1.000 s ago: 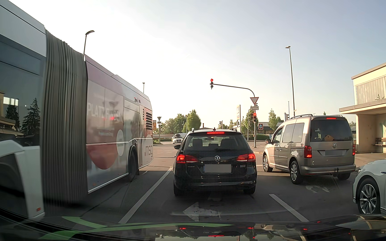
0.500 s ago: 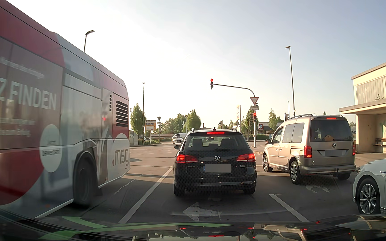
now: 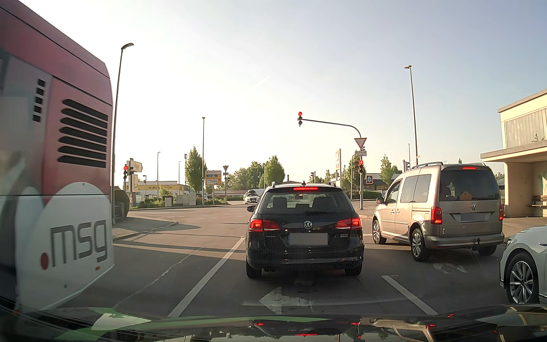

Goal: Follow the waypoints while adhering to traffic rules and regulations

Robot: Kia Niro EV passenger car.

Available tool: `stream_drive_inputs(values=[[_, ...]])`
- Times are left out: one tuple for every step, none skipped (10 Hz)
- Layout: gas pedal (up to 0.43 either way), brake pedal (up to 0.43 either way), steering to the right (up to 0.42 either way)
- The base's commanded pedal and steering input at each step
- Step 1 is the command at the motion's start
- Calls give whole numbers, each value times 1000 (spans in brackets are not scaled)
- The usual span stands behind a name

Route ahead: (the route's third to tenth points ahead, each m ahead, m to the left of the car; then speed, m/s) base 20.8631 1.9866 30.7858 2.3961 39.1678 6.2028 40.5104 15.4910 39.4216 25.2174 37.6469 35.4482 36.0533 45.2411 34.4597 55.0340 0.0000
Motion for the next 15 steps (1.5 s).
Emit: stream_drive_inputs(values=[[0,494,-8],[0,494,-8],[0,494,-9],[0,494,-8],[0,494,-8],[0,494,-8],[0,494,-8],[0,494,-8],[0,494,-9],[0,494,-10],[0,494,-11],[0,494,-11],[0,494,-11],[0,494,-11],[0,494,-11]])
